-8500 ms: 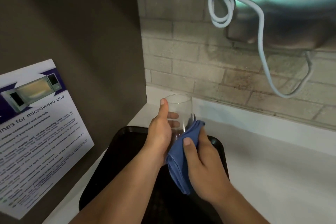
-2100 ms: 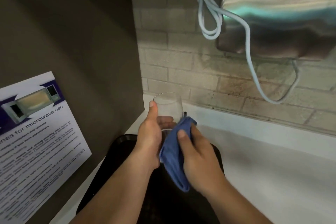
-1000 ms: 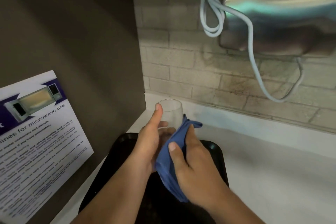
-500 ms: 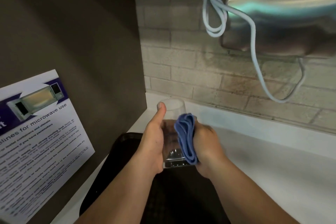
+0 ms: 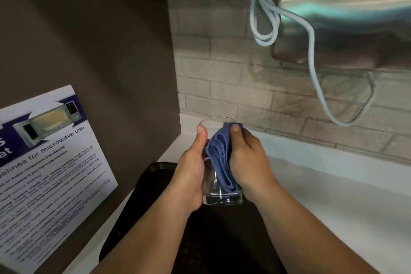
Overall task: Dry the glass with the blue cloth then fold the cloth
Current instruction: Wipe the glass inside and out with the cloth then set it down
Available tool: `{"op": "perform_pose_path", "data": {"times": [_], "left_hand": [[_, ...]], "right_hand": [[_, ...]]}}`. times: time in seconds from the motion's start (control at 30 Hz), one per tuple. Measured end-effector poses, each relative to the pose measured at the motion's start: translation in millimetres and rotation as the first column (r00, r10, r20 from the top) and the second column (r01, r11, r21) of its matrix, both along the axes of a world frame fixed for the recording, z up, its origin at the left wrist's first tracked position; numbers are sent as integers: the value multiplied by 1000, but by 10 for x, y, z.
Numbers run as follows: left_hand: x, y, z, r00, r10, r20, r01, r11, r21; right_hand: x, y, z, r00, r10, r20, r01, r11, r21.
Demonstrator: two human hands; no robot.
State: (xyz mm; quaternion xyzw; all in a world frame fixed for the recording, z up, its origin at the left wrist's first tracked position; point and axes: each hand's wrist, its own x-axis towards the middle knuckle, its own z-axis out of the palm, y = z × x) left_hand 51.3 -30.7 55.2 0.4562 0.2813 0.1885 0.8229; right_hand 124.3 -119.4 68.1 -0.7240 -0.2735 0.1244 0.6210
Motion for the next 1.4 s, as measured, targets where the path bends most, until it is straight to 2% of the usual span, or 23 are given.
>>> {"op": "perform_pose_path", "data": {"times": [0.1, 0.2, 0.27, 0.3, 0.37, 0.43, 0.5, 0.6, 0.67, 0.73, 0.77, 0.83, 0.93, 1.07, 1.17, 1.27, 1.33, 1.4], "left_hand": [[26, -43, 1, 999, 17, -44, -18, 1000, -24], [21, -101, -10, 999, 37, -1, -37, 999, -26], [20, -121, -9, 999, 20, 42, -19, 1000, -14], [24, -122, -19, 998, 19, 57, -18, 1000, -17], [17, -125, -22, 998, 29, 62, -26, 999, -42], [2, -124, -16, 998, 58, 39, -55, 997, -57], [13, -86, 9, 988, 154, -16, -154, 986, -63], [45, 16, 78, 951, 292, -100, -299, 952, -61], [39, 23, 79, 954, 263, -143, -274, 960, -59], [17, -4, 40, 970, 183, -159, -190, 981, -31], [3, -16, 23, 979, 143, -148, -148, 989, -22], [-17, -18, 29, 991, 73, -108, -73, 997, 2], [-12, -12, 69, 998, -21, -63, 23, 999, 37], [0, -34, 72, 998, -62, -11, 62, 998, 26], [-17, -75, 80, 999, -38, 5, 38, 999, 15], [-25, -132, 87, 1000, -6, -9, 6, 1000, 9], [-20, -149, 110, 998, 63, -19, -63, 998, 4], [2, -118, 124, 980, 189, -66, -188, 982, 25]], "right_hand": [[-9, 28, -92, 998, -28, 55, 28, 1000, -6], [-45, 31, -133, 989, -56, 134, 55, 998, 17], [-36, 55, -112, 992, -62, 112, 60, 998, 21], [-8, 65, -109, 996, -63, 60, 62, 998, 20], [43, 66, -68, 984, -58, -167, 61, 998, 10], [61, 7, -51, 914, -26, -405, 30, 1000, 4], [-7, -75, -151, 884, 32, -466, -47, 999, -22], [-220, -199, -353, 943, 74, -325, -117, 987, -114], [-342, -255, -373, 991, 116, -61, -122, 986, -116], [-354, -249, -309, 976, 133, 173, -114, 987, -115], [-325, -222, -255, 963, 131, 234, -111, 989, -100], [-225, -161, -135, 954, 103, 281, -87, 994, -69], [-80, -84, -34, 962, 56, 269, -43, 998, -54], [-66, -13, -66, 961, 13, 278, -4, 999, -34], [-5, 34, -30, 987, -37, 157, 36, 999, 12], [108, 45, 16, 991, -33, -131, 39, 998, 50], [94, 4, 18, 942, -7, -337, 21, 999, 39], [-1, -55, -95, 928, 23, -372, -35, 999, -24]]}}
